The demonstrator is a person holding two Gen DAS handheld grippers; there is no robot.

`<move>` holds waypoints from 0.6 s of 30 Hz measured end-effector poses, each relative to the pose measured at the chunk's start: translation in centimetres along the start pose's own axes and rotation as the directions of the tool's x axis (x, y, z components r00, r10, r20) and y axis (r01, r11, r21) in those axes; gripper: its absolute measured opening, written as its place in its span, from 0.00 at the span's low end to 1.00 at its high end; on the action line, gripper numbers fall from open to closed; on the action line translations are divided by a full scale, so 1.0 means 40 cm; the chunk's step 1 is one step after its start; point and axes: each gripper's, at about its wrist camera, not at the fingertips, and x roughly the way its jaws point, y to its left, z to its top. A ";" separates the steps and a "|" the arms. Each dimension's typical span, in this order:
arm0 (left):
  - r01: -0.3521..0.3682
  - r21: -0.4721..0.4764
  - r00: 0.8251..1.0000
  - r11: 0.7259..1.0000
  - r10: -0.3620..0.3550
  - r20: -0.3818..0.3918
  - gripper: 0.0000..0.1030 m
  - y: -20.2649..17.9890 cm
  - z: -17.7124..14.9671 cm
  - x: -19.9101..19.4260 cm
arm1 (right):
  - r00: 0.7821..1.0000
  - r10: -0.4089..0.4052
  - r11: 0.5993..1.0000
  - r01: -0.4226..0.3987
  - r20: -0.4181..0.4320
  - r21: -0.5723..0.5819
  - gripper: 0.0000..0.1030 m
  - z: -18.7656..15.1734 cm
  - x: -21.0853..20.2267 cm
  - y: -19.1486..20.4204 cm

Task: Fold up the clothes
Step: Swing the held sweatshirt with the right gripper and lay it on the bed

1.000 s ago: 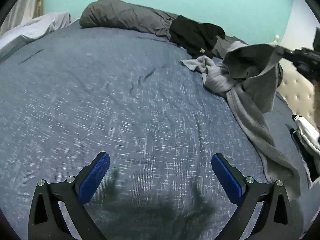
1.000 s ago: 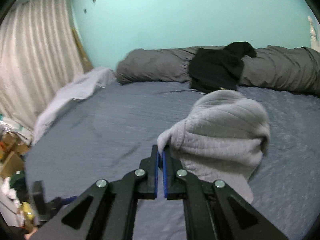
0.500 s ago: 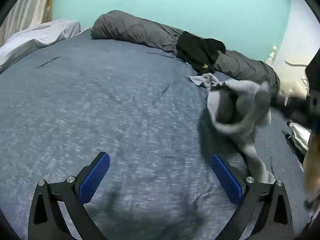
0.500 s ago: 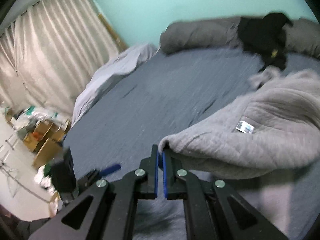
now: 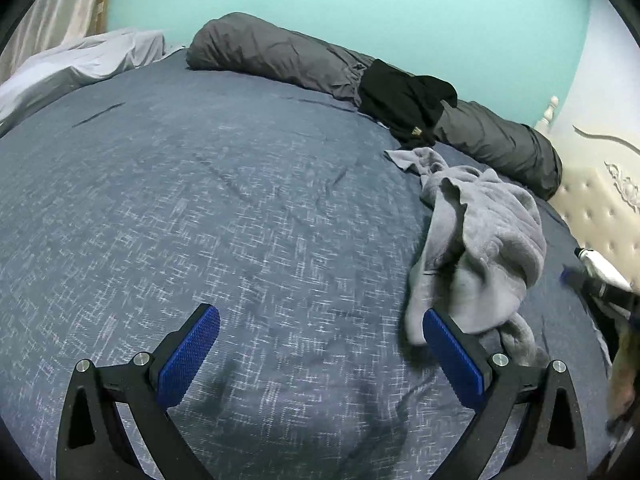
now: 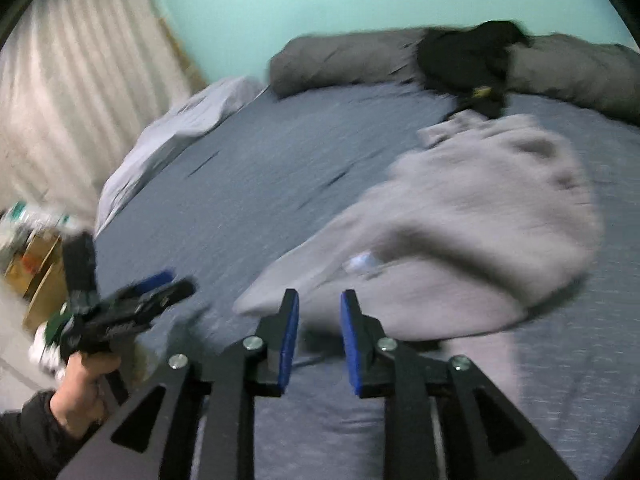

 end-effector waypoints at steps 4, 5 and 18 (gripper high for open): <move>-0.006 0.014 1.000 1.000 0.006 -0.008 1.00 -0.011 -0.002 0.013 | 0.994 -0.105 0.991 0.102 0.031 0.081 0.64 0.055 -0.004 -0.095; -0.006 0.014 1.000 1.000 0.006 -0.010 1.00 -0.013 -0.002 0.016 | 0.991 -0.131 0.987 0.128 0.027 0.092 0.65 0.070 0.006 -0.112; -0.020 0.044 1.000 0.999 0.021 -0.008 1.00 -0.030 -0.002 0.021 | 0.967 -0.181 0.979 0.194 -0.180 0.056 0.34 0.028 0.234 -0.173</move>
